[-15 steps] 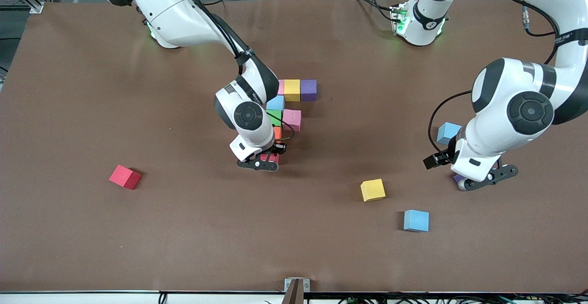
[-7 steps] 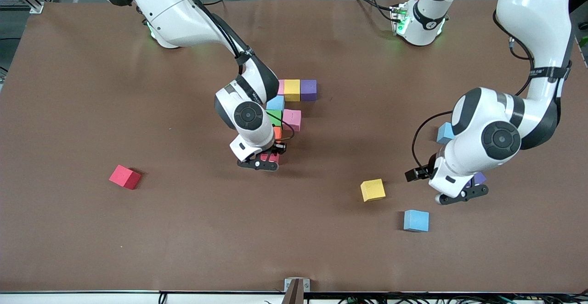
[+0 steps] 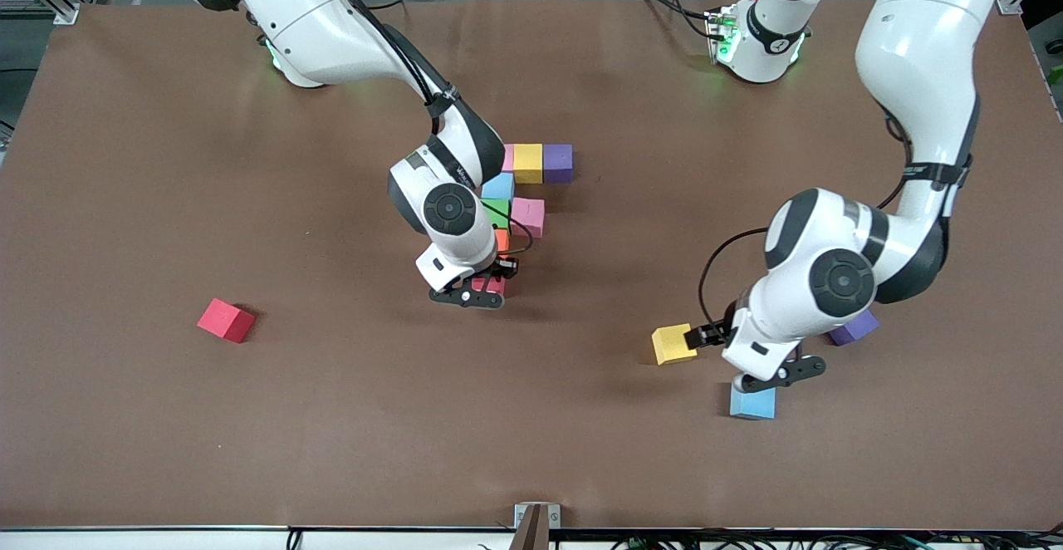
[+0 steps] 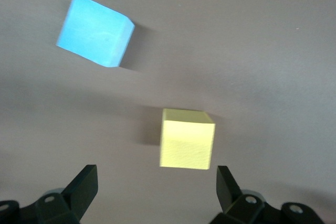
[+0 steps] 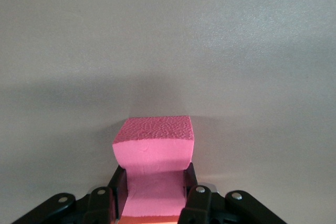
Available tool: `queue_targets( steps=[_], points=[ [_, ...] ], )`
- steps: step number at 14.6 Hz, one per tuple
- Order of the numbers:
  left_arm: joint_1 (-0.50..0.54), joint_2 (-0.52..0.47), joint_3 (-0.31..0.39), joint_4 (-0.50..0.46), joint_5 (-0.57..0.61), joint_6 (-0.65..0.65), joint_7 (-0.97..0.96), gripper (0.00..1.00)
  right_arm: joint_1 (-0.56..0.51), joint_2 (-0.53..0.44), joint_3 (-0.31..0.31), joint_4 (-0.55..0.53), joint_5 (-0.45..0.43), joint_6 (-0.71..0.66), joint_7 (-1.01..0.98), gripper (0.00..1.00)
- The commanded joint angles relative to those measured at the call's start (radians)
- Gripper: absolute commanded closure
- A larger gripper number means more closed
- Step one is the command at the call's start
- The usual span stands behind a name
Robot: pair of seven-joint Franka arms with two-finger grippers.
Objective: Arrange 11 blocks into digit 3
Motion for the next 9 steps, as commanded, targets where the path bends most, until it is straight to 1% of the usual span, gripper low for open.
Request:
queue_targets(
  steps=[1,3,6,9],
  points=[
    [-0.085,0.058,0.086,0.064,-0.010,0.017,-0.047,0.01,-0.006,-0.039,0.010,-0.047,0.010,-0.007,-0.010,0.98],
    [-0.137,0.079,0.147,0.067,-0.015,0.041,-0.059,0.01,-0.006,-0.039,0.010,-0.047,0.010,-0.007,-0.010,0.98],
    [-0.145,0.115,0.154,0.070,-0.016,0.097,-0.088,0.01,-0.006,-0.039,0.010,-0.047,0.010,-0.007,-0.010,0.98],
    [-0.156,0.128,0.155,0.070,-0.018,0.114,-0.096,0.01,-0.006,-0.039,0.010,-0.047,0.010,-0.007,-0.010,0.96]
  ],
)
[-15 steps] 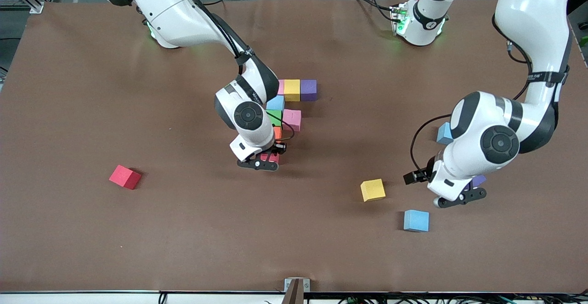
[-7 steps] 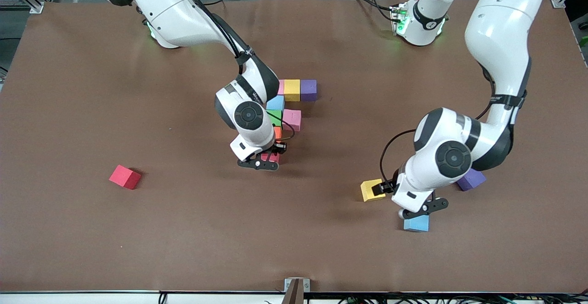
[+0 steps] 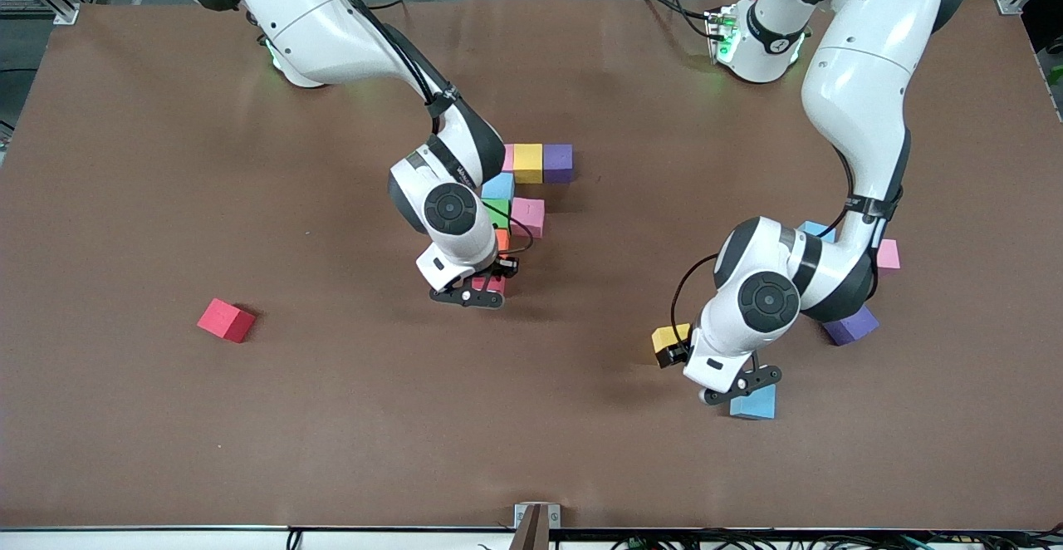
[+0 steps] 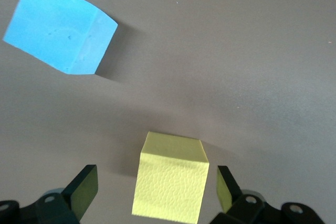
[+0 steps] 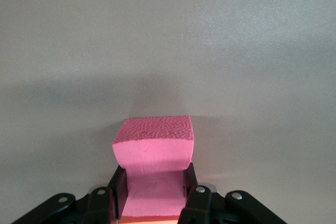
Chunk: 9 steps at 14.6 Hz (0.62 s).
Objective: Arrange 11 blocks into digit 3
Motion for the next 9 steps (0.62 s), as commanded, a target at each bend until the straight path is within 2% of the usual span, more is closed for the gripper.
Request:
queue_targets(
  steps=[1,4,6,9],
  points=[
    [-0.017,0.024,0.010,0.032,-0.018,0.028,-0.020,0.01,-0.006,-0.038,0.010,-0.047,0.010,-0.004,-0.010,0.91],
    [-0.029,0.049,0.007,0.032,-0.019,0.059,-0.057,0.01,-0.008,-0.037,0.009,-0.045,0.010,-0.004,-0.018,0.70],
    [-0.029,0.061,0.009,0.029,-0.024,0.069,-0.056,0.02,-0.014,-0.035,0.009,-0.045,0.010,-0.002,-0.035,0.65],
    [-0.028,0.076,0.012,0.023,-0.022,0.069,-0.051,0.03,-0.015,-0.035,0.009,-0.044,0.008,-0.002,-0.036,0.62]
  ],
)
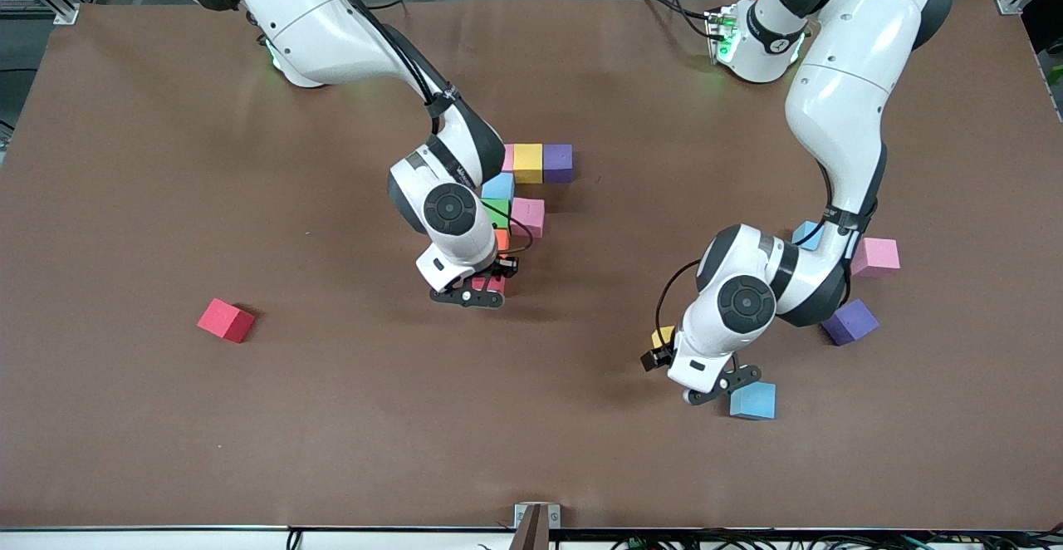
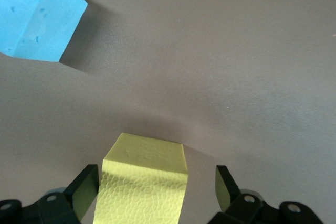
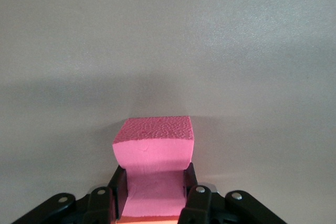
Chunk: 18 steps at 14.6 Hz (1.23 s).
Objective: Arrange 11 blocks into digit 3
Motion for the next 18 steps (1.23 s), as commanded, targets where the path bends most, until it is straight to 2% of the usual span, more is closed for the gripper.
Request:
queue_targets(
  steps=[1,2,3,4,6,7,8,11,14,18],
  points=[
    [-0.007,0.022,0.011,0.019,-0.022,0.003,0.003,0.04,-0.014,-0.035,0.008,-0.044,0.008,-0.001,-0.022,0.61],
    [-0.008,0.031,0.009,0.019,-0.022,0.003,0.000,0.09,-0.014,-0.035,0.008,-0.042,0.008,-0.001,-0.022,0.59],
    [-0.008,0.036,0.009,0.019,-0.022,0.003,-0.002,0.18,-0.013,-0.035,0.007,-0.042,0.008,0.001,-0.022,0.33],
    [-0.008,0.035,0.009,0.019,-0.025,0.001,-0.003,0.33,-0.014,-0.035,0.007,-0.042,0.008,0.001,-0.025,0.00],
    [-0.007,0.022,0.009,0.019,-0.066,-0.006,-0.012,0.61,-0.017,-0.035,0.007,-0.039,0.008,0.001,-0.051,0.00],
    [-0.004,0.010,0.009,0.014,-0.081,-0.012,-0.034,0.70,-0.017,-0.035,0.007,-0.039,0.008,0.001,-0.056,0.00],
    [0.001,-0.004,0.009,0.001,-0.084,-0.032,-0.070,0.75,-0.017,-0.035,0.007,-0.037,0.008,0.001,-0.056,0.00],
    [0.003,-0.063,0.002,-0.042,-0.083,-0.126,-0.207,0.78,-0.017,-0.035,0.007,-0.036,0.008,-0.001,-0.058,0.00],
    [0.010,-0.175,0.000,-0.159,-0.084,-0.132,-0.304,0.78,-0.017,-0.038,0.008,-0.028,0.009,-0.001,-0.054,0.00],
    [0.015,-0.280,-0.001,-0.278,-0.089,-0.123,-0.446,0.78,-0.022,-0.087,0.005,-0.019,0.065,-0.033,-0.059,0.00]
  ],
)
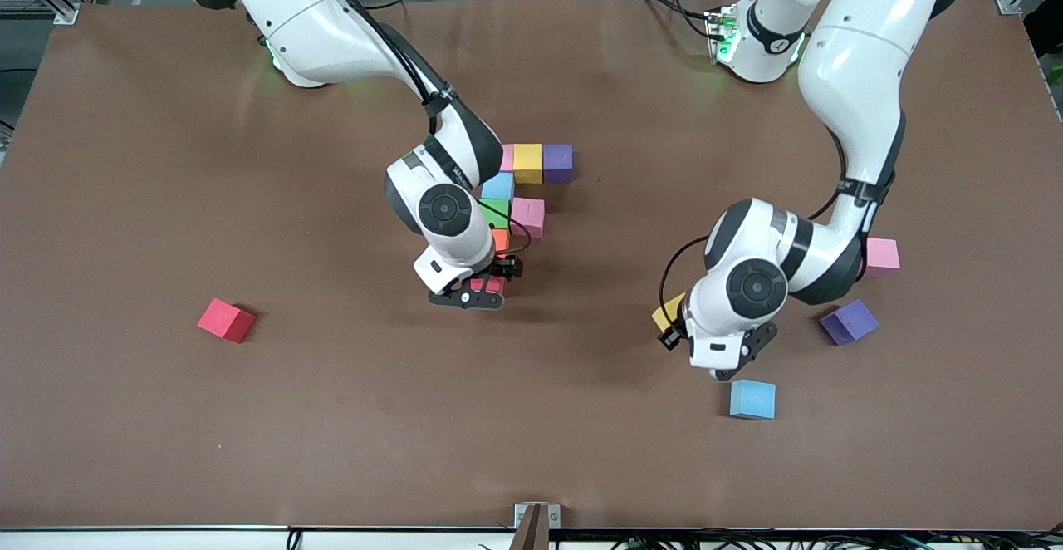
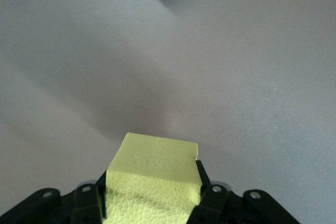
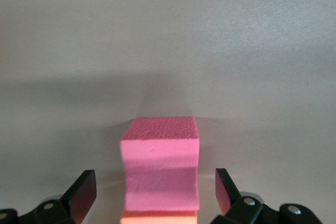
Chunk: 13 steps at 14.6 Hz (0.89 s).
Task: Arrange 11 blocks into digit 3
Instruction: 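Set the red cube below orange while the left gripper carries yellow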
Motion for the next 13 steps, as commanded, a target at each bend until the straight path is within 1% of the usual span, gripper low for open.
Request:
queue_targets(
  steps=[1,3,5,6,8,10,12,13],
  points=[
    [0.009,-0.106,0.001,-0.141,-0.028,0.014,-0.115,0.78,-0.032,-0.079,0.005,-0.024,0.030,-0.051,-0.019,0.00],
    [0.003,-0.144,-0.001,-0.187,-0.031,0.014,-0.175,0.78,-0.080,-0.112,0.000,-0.032,0.027,-0.094,-0.019,0.00],
    [0.003,-0.179,-0.004,-0.228,-0.033,0.014,-0.215,0.78,-0.132,-0.155,-0.009,-0.061,0.021,-0.105,-0.016,0.00],
    [0.006,-0.195,-0.014,-0.253,-0.033,0.014,-0.238,0.78,-0.173,-0.177,-0.009,-0.070,0.017,-0.118,-0.019,0.00],
    [0.009,-0.215,-0.033,-0.285,-0.033,0.014,-0.319,0.78,-0.256,-0.191,-0.014,-0.072,0.015,-0.155,-0.025,0.00],
    [0.009,-0.225,-0.053,-0.300,-0.033,0.016,-0.401,0.78,-0.313,-0.229,-0.018,-0.087,0.012,-0.212,-0.043,0.00],
    [0.009,-0.239,-0.073,-0.323,-0.033,0.016,-0.470,0.78,-0.374,-0.270,-0.041,-0.151,0.006,-0.210,-0.043,0.00],
    [0.004,-0.242,-0.073,-0.334,-0.033,0.019,-0.508,0.78,-0.396,-0.280,-0.049,-0.174,-0.017,-0.206,-0.043,0.00]
  ],
)
